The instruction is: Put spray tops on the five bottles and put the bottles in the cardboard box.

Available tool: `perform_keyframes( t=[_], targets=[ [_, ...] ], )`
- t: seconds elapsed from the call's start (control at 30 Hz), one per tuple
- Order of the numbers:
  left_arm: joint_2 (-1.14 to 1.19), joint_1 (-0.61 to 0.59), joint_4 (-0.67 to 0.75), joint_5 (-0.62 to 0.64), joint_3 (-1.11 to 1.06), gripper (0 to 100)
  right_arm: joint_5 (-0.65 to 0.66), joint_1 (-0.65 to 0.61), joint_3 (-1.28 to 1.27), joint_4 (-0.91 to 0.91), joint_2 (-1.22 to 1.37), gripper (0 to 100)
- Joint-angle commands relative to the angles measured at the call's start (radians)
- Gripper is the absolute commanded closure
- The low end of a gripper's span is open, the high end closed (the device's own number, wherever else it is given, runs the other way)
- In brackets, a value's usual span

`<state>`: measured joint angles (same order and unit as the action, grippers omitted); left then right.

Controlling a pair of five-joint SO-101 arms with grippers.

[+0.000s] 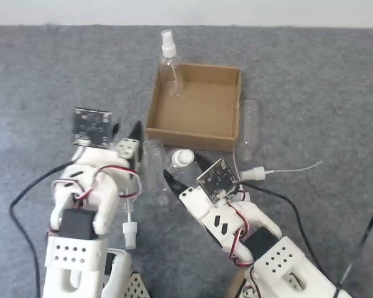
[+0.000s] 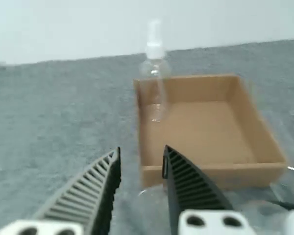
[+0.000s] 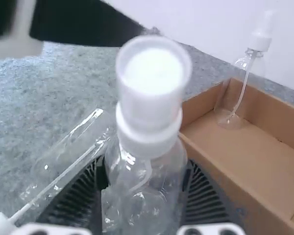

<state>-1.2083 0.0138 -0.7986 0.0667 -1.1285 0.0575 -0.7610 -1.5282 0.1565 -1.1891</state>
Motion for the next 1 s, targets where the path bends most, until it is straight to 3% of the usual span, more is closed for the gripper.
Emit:
perform_keyframes(
  t=[0.0,0.2,0.4,0.7,0.97],
  targets=[
    [-0.014,-0.178,-0.009,0.018,0.039,87,0.009,0.004,0.107,0.059,-0.008,97.9],
    [-0.014,-0.308,0.006,0.02,-0.044,87,0.008,0.004,0.221,0.24,-0.008,97.9],
    [-0.014,-0.345,0.192,0.021,-0.216,87,0.014,0.004,0.384,0.42,0.002,97.9],
    [-0.014,-0.423,0.226,0.023,-0.248,87,0.054,0.044,0.552,0.43,0.036,97.9],
    [-0.014,-0.423,0.226,0.023,-0.249,87,0.057,0.117,0.921,0.429,0.423,97.9]
  ],
)
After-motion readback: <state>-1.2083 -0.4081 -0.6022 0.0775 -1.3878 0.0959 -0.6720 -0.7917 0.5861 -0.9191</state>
